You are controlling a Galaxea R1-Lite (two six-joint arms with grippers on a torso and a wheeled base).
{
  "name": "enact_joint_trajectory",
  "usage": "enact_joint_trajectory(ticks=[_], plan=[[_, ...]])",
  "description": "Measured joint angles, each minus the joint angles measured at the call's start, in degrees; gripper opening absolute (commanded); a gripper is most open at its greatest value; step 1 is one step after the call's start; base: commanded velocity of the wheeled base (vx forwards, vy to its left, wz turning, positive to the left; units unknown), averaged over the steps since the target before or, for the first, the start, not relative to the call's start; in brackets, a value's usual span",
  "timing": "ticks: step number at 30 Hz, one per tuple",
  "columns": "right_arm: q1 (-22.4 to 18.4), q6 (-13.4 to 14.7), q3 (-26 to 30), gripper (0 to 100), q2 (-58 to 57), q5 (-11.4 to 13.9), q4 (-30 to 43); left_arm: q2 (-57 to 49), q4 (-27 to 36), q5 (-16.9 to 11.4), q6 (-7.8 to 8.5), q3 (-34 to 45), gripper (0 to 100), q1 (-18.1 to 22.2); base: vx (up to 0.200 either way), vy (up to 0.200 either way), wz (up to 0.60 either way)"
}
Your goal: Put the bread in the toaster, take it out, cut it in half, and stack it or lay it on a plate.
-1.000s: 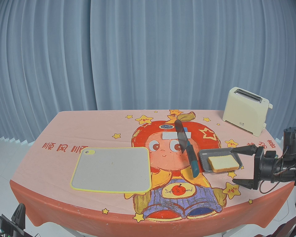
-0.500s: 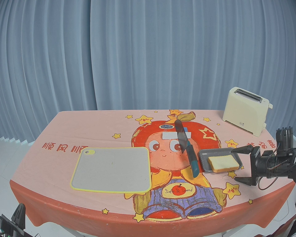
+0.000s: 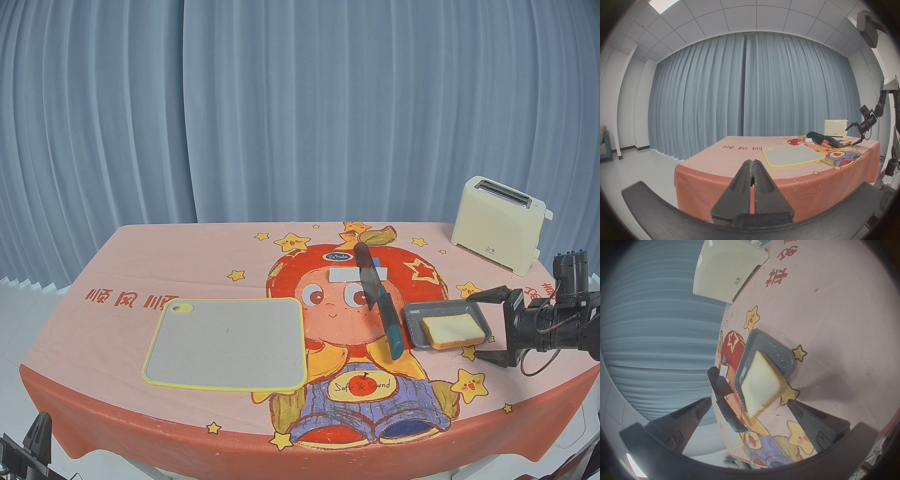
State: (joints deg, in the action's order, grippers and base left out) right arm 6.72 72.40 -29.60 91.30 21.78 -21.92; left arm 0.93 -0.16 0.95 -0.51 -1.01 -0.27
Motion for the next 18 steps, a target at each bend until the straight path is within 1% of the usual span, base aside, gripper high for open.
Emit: enact_joint_trajectory(ticks=[11,18], plan=[[-0.27,-0.15,-2.21,100,3.02,-0.22,0.0,0.0,0.0,0.0,0.0,0.0,0,0.0,0.0,0.0,0.0],[-0.33,-0.17,-2.69,100,4.02,-0.26,-0.05,0.0,0.0,0.0,0.02,0.0,0,0.0,0.0,0.0,0.0]])
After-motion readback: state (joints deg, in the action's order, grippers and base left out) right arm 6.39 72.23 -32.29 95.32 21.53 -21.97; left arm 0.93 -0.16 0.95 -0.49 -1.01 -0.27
